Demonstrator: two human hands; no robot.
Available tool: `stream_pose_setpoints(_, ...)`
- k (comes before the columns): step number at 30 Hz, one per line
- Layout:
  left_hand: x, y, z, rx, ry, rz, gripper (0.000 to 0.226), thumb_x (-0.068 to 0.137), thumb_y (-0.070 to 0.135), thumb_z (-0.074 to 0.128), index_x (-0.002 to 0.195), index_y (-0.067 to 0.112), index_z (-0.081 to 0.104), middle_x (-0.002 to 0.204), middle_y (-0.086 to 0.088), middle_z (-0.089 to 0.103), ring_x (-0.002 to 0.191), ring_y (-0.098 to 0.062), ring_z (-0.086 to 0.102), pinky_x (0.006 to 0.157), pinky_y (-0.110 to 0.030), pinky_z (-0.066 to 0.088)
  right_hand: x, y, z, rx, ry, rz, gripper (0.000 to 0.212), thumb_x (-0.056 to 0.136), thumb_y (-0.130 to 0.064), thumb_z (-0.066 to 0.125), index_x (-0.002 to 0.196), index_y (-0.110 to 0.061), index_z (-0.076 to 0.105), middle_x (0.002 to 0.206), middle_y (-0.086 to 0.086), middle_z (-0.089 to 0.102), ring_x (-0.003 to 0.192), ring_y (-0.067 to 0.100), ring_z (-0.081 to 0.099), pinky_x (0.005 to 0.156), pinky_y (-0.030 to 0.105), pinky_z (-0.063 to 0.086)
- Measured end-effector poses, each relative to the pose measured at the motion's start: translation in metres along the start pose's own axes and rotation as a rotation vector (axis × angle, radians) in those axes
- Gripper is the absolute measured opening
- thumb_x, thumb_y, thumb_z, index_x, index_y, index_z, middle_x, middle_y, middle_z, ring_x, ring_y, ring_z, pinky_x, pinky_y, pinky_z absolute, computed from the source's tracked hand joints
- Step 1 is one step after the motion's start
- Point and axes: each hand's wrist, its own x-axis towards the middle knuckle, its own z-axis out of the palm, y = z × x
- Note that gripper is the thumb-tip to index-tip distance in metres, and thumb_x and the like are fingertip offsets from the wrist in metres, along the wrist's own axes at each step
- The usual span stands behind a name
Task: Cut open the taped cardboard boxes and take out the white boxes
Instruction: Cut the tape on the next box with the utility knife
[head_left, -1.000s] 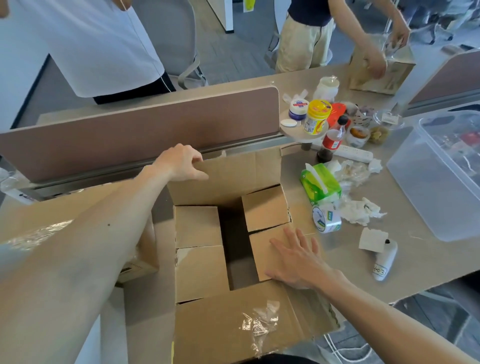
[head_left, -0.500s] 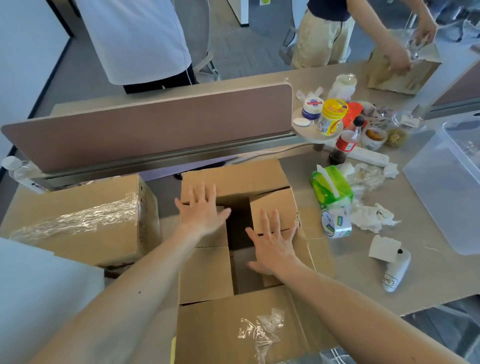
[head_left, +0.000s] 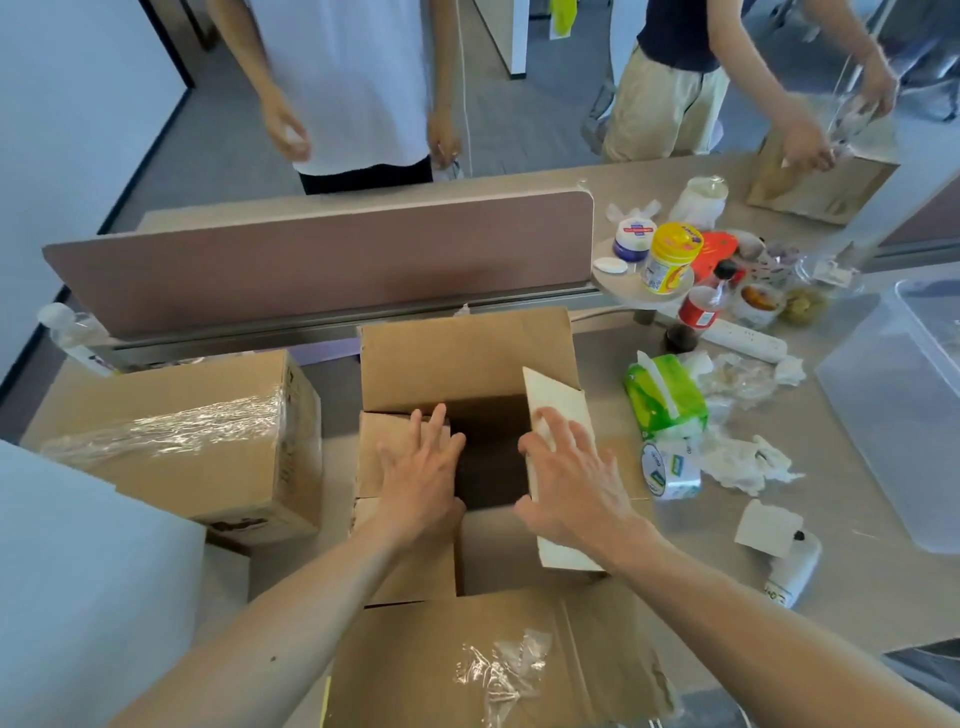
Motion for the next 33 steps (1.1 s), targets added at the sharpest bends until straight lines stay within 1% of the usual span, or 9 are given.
stream_pose_setpoints(4,-0.009,-0.003,-0.034,-0.087,0.057,0.018,0.048,0.079,0.040,0.064,0.124,0.032,0.049,0.160,0.004,0.009,0.149,-0.026,0.011,0.111,-0.064,0.025,-0.012,0.028,-0.031,0.123,0.066,0.010,0.050,0.079,-0.029,0.062,0.127,-0.024,0.050,0.147,-0.005,0.028,0.123,0.027,0.045,0.094,0.044,0.048)
stream_pose_setpoints(9,-0.025,-0.027,-0.071,-0.252,0.196,-0.063,0.031,0.074,0.021,0.067,0.096,0.030,0.047,0.161,0.000,0.024,0.148,-0.024,0.023,0.111,-0.056,0.037,-0.014,0.073,-0.037,0.284,0.174,0.069,0.037,0.084,-0.012,0.064,0.120,-0.017,0.059,0.135,0.001,0.049,0.117,0.023,0.054,0.091,0.034,0.048)
stream_pose_setpoints(13,-0.032,-0.060,-0.091,-0.121,0.244,-0.204,0.053,0.075,0.016,0.073,0.120,0.027,0.048,0.162,-0.001,0.019,0.149,-0.024,0.021,0.112,-0.057,0.035,-0.015,0.111,-0.027,0.449,0.207,0.121,0.037,0.085,-0.009,0.068,0.121,-0.014,0.060,0.129,0.006,0.058,0.114,0.025,0.057,0.097,0.041,0.047)
stream_pose_setpoints(16,-0.028,-0.088,-0.093,-0.004,0.219,-0.306,0.080,0.080,0.005,0.068,0.148,0.021,0.030,0.164,-0.003,0.006,0.153,-0.025,0.005,0.118,-0.062,0.016,-0.020,0.132,-0.023,0.564,0.205,0.177,0.040,0.086,-0.008,0.070,0.124,-0.014,0.059,0.131,0.006,0.057,0.109,0.023,0.056,0.091,0.035,0.044)
stream_pose_setpoints(19,-0.020,-0.109,-0.091,0.094,0.057,-0.390,0.084,0.084,-0.006,0.055,0.155,0.017,0.017,0.166,-0.006,-0.004,0.153,-0.026,-0.005,0.119,-0.061,0.000,-0.028,0.142,-0.022,0.653,0.154,0.266,0.059,0.091,-0.016,0.067,0.144,-0.023,0.041,0.132,0.001,0.050,0.092,0.018,0.059,0.080,0.032,0.040)
stream_pose_setpoints(21,-0.014,-0.112,-0.089,0.075,-0.046,-0.398,0.079,0.086,0.001,0.053,0.155,0.016,0.017,0.166,-0.007,0.006,0.154,-0.026,-0.001,0.121,-0.058,-0.003,-0.035,0.147,-0.016,0.691,0.150,0.362,0.078,0.090,-0.022,0.070,0.152,-0.028,0.024,0.140,0.002,0.049,0.102,0.026,0.062,0.090,0.041,0.044)
stream_pose_setpoints(24,0.000,-0.114,-0.089,-0.060,-0.122,-0.424,0.073,0.084,0.020,0.059,0.150,0.016,0.029,0.153,-0.008,0.039,0.146,-0.029,0.027,0.122,-0.054,0.005,-0.047,0.157,0.000,0.899,0.171,0.592,0.092,0.083,-0.028,0.078,0.152,-0.033,0.018,0.139,0.007,0.055,0.118,0.032,0.057,0.098,0.052,0.046)
stream_pose_setpoints(30,0.037,-0.116,-0.091,-0.659,0.042,-0.501,0.079,0.085,0.060,0.067,0.147,0.019,0.042,0.151,-0.005,0.044,0.134,-0.030,0.046,0.109,-0.046,0.040,-0.090,0.144,0.035,1.523,-0.023,0.801,0.050,0.082,-0.027,0.075,0.124,-0.010,0.055,0.105,0.018,0.072,0.088,0.039,0.070,0.074,0.044,0.058)
stream_pose_setpoints(33,0.055,-0.118,-0.092,-0.904,0.088,-0.480,0.079,0.071,0.073,0.072,0.132,0.025,0.053,0.134,-0.004,0.058,0.106,-0.022,0.066,0.102,-0.046,0.048,-0.101,0.126,0.040,1.735,-0.091,0.770,0.047,0.081,-0.025,0.072,0.122,-0.010,0.054,0.106,0.031,0.068,0.090,0.048,0.067,0.070,0.043,0.061)
